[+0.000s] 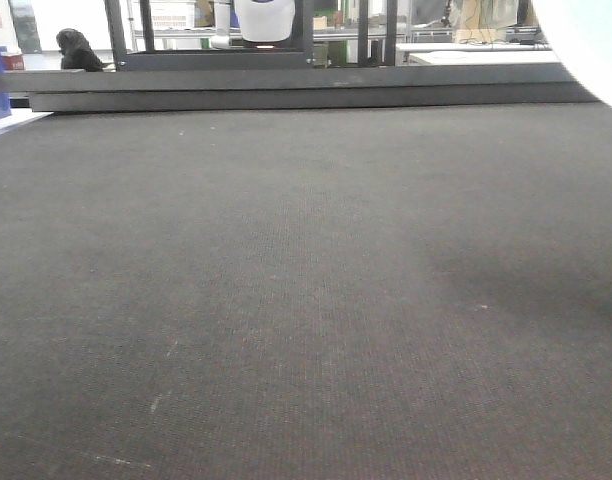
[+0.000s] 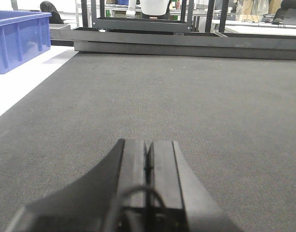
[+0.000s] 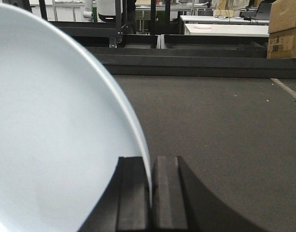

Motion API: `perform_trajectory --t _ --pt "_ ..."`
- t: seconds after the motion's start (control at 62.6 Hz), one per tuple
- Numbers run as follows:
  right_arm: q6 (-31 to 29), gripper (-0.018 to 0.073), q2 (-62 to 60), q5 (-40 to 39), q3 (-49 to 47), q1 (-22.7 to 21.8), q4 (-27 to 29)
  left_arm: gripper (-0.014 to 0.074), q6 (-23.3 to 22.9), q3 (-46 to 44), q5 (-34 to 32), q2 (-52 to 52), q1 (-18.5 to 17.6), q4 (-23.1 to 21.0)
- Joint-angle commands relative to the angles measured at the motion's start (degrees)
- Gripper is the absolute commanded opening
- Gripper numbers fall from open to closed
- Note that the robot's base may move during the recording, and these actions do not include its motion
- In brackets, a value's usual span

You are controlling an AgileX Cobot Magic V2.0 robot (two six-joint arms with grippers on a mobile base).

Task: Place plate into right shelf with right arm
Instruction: 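Raise the plate upright with the right gripper and hold it, then drive the base away from the table holding the plate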

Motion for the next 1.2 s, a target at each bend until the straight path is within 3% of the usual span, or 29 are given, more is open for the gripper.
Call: perform_trajectory --t 0.0,1.182 --pt "0.3 0.0057 0.3 -5.2 -1.6 -0.4 -0.3 -0.0128 -0.4 0.6 -5.2 -0.6 -0.1 -0.5" --pt "0.3 0.0057 0.3 -5.2 -1.6 -0.4 -0.3 -0.0128 -0.4 0.6 -5.2 -0.6 -0.1 -0.5"
